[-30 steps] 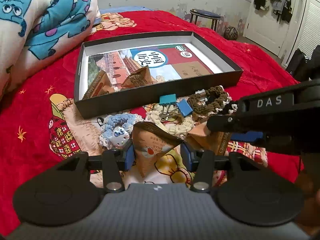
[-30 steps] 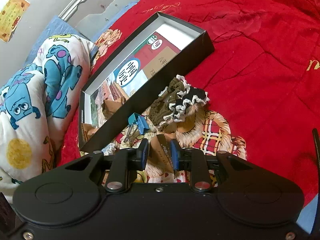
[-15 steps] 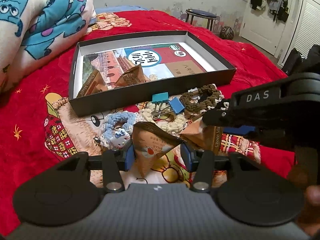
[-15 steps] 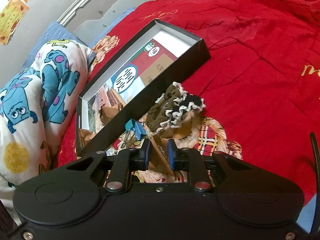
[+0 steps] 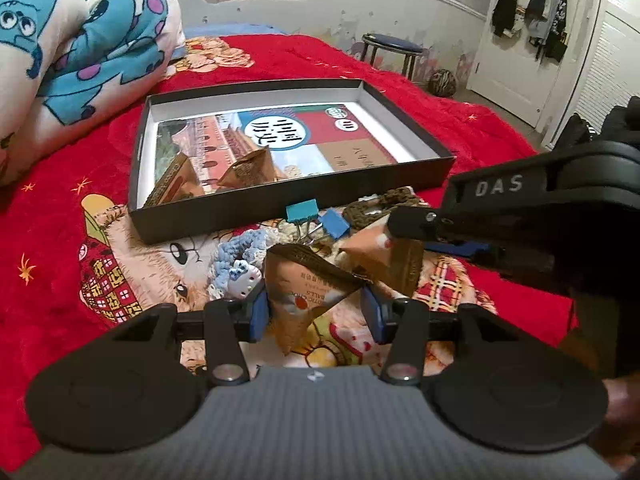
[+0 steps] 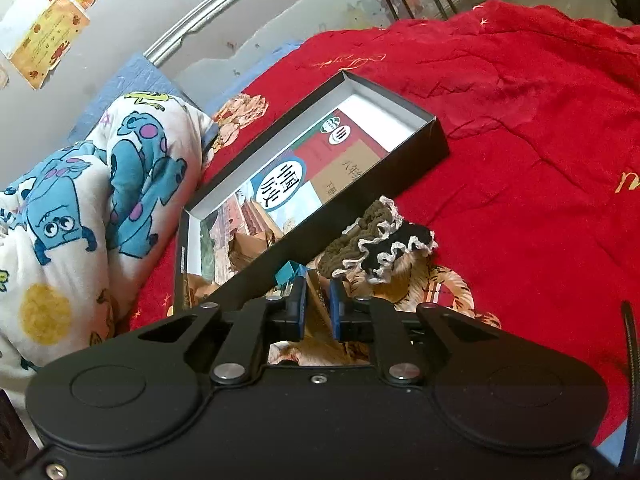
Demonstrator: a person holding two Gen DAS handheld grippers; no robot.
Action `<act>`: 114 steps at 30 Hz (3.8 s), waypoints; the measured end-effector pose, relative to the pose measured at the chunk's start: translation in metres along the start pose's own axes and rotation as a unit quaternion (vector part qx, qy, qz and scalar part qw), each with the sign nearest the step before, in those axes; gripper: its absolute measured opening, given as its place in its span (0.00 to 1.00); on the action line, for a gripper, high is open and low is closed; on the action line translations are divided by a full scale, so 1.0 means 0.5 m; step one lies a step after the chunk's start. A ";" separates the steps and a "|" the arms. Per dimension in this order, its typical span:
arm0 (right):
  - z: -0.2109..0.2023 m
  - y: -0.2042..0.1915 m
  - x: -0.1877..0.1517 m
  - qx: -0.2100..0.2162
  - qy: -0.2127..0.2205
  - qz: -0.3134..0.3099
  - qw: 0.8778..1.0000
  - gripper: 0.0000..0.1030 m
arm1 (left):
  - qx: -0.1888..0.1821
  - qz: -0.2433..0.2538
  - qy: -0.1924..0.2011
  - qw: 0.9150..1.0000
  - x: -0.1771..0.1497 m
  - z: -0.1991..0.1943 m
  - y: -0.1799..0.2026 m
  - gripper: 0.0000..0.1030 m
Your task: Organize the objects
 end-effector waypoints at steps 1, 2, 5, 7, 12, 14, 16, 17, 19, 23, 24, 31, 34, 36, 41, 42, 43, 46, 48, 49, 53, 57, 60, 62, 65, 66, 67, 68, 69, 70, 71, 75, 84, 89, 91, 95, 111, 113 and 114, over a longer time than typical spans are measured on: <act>0.000 0.001 0.001 0.000 -0.001 0.001 1.000 0.12 | -0.003 0.000 -0.001 1.000 -0.001 -0.001 0.003 0.50; 0.000 0.001 0.002 0.002 -0.001 0.004 1.000 0.12 | -0.006 0.000 -0.002 1.000 -0.003 -0.002 0.006 0.50; -0.008 -0.004 0.008 0.013 0.007 0.005 1.000 0.12 | -0.013 0.002 -0.005 1.000 -0.007 -0.005 0.015 0.50; -0.013 -0.009 0.013 0.016 0.013 0.001 1.000 0.12 | -0.018 0.006 -0.005 1.000 -0.010 -0.006 0.020 0.50; -0.018 -0.011 0.017 0.019 0.015 0.003 1.000 0.12 | -0.007 0.040 -0.019 0.999 -0.032 0.013 0.031 0.52; -0.017 -0.011 0.016 0.018 0.014 0.002 1.000 0.12 | 0.008 0.056 -0.015 0.998 -0.045 0.023 0.032 0.52; -0.019 -0.013 0.016 0.021 0.014 0.003 1.000 0.12 | 0.017 0.065 -0.016 0.998 -0.054 0.031 0.033 0.52; -0.021 -0.014 0.016 0.023 0.015 0.003 1.000 0.12 | 0.017 0.067 -0.018 0.997 -0.056 0.033 0.035 0.53; -0.024 -0.014 0.018 0.026 0.017 0.004 1.000 0.12 | 0.012 0.066 -0.018 0.998 -0.061 0.036 0.039 0.59; -0.029 -0.007 0.022 0.027 0.020 0.011 0.999 0.12 | 0.014 0.073 -0.013 0.997 -0.070 0.047 0.041 0.61; -0.029 -0.006 0.023 0.028 0.020 0.013 0.999 0.12 | 0.015 0.074 -0.009 0.997 -0.070 0.049 0.042 0.61; -0.043 -0.005 0.035 0.035 0.029 0.017 0.999 0.12 | 0.007 0.060 0.004 0.998 -0.063 0.034 0.046 0.49; -0.055 -0.004 0.043 0.037 0.037 0.018 0.998 0.12 | -0.006 0.061 0.005 0.998 -0.063 0.016 0.057 0.49; -0.064 -0.001 0.050 0.039 0.043 0.020 0.998 0.12 | -0.015 0.065 0.009 0.998 -0.064 0.003 0.066 0.50; -0.073 0.008 0.067 0.036 0.055 0.020 0.998 0.12 | -0.034 0.067 0.028 0.997 -0.054 -0.017 0.087 0.41; -0.073 0.009 0.068 0.036 0.055 0.021 0.998 0.12 | -0.035 0.066 0.031 0.997 -0.050 -0.018 0.088 0.39; -0.071 0.010 0.069 0.035 0.055 0.021 0.998 0.12 | -0.034 0.066 0.028 0.997 -0.049 -0.016 0.086 0.39; -0.065 0.013 0.065 0.031 0.051 0.022 0.998 0.12 | -0.025 0.055 0.005 0.998 -0.057 0.005 0.072 0.38; -0.061 0.013 0.060 0.032 0.047 0.024 0.998 0.12 | -0.024 0.047 -0.008 0.999 -0.063 0.018 0.065 0.38; -0.059 0.012 0.058 0.034 0.046 0.025 0.998 0.12 | -0.022 0.047 -0.009 0.999 -0.064 0.021 0.062 0.38; -0.052 0.004 0.051 0.036 0.042 0.019 0.998 0.12 | -0.011 0.055 -0.001 0.998 -0.061 0.031 0.063 0.36; -0.047 0.005 0.048 0.035 0.038 0.021 0.998 0.12 | -0.005 0.061 -0.007 0.998 -0.068 0.049 0.061 0.33; -0.049 0.007 0.051 0.034 0.041 0.023 0.998 0.12 | 0.004 0.079 0.002 0.997 -0.072 0.056 0.069 0.32; -0.052 0.008 0.055 0.032 0.045 0.021 0.998 0.12 | 0.008 0.089 0.009 0.996 -0.073 0.054 0.074 0.32; -0.059 0.010 0.064 0.030 0.052 0.018 0.998 0.12 | 0.004 0.084 0.014 0.996 -0.070 0.048 0.074 0.30; -0.062 0.011 0.066 0.032 0.053 0.022 0.998 0.12 | 0.002 0.082 0.015 0.997 -0.068 0.046 0.074 0.30; -0.064 0.013 0.069 0.042 0.052 0.034 0.997 0.12 | 0.000 0.079 0.016 0.997 -0.065 0.043 0.074 0.30; -0.067 0.016 0.073 0.065 0.052 0.057 0.995 0.12 | -0.002 0.076 0.018 0.997 -0.062 0.040 0.074 0.29; -0.072 0.017 0.076 0.080 0.056 0.070 0.993 0.12 | -0.006 0.074 0.021 0.997 -0.058 0.034 0.075 0.29; -0.078 0.019 0.081 0.088 0.060 0.077 0.991 0.12 | -0.010 0.073 0.024 0.997 -0.054 0.029 0.076 0.29; -0.086 0.020 0.088 0.087 0.065 0.075 0.991 0.12 | -0.010 0.072 0.032 0.997 -0.049 0.020 0.077 0.29; -0.115 0.016 0.109 0.110 0.080 0.079 0.987 0.12 | -0.022 0.067 0.059 0.996 -0.028 -0.014 0.079 0.29; -0.146 -0.015 0.186 0.084 0.106 0.009 0.991 0.12 | -0.029 0.032 0.118 0.992 0.075 -0.064 0.054 0.29; -0.123 -0.054 0.245 0.076 0.108 -0.044 0.990 0.12 | -0.038 0.005 0.128 0.991 0.169 -0.038 0.049 0.29; -0.100 -0.070 0.272 0.061 0.106 -0.077 0.989 0.12 | -0.031 0.003 0.136 0.990 0.201 -0.019 0.051 0.29; -0.036 -0.079 0.306 0.048 0.098 -0.108 0.988 0.12 | -0.032 -0.012 0.118 0.992 0.236 0.043 0.052 0.29; 0.157 0.040 0.251 0.005 0.015 -0.035 0.999 0.12 | -0.029 -0.037 0.033 0.998 0.182 0.215 0.022 0.29; 0.170 0.048 0.241 -0.003 0.007 -0.037 0.999 0.12 | -0.024 -0.028 0.028 0.999 0.170 0.223 0.027 0.29; 0.177 0.050 0.236 -0.006 0.004 -0.038 0.999 0.12 | -0.023 -0.023 0.024 0.999 0.165 0.226 0.031 0.29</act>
Point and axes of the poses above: each gripper's, at about its wrist camera, not at the fingertips, and z roughly the way its jaws point, y to its right, x to its top, the point moved 9 cm from there along z, roughly the way its jaws point, and after that the axes turned 12 degrees about -z, right-handed, at the moved point
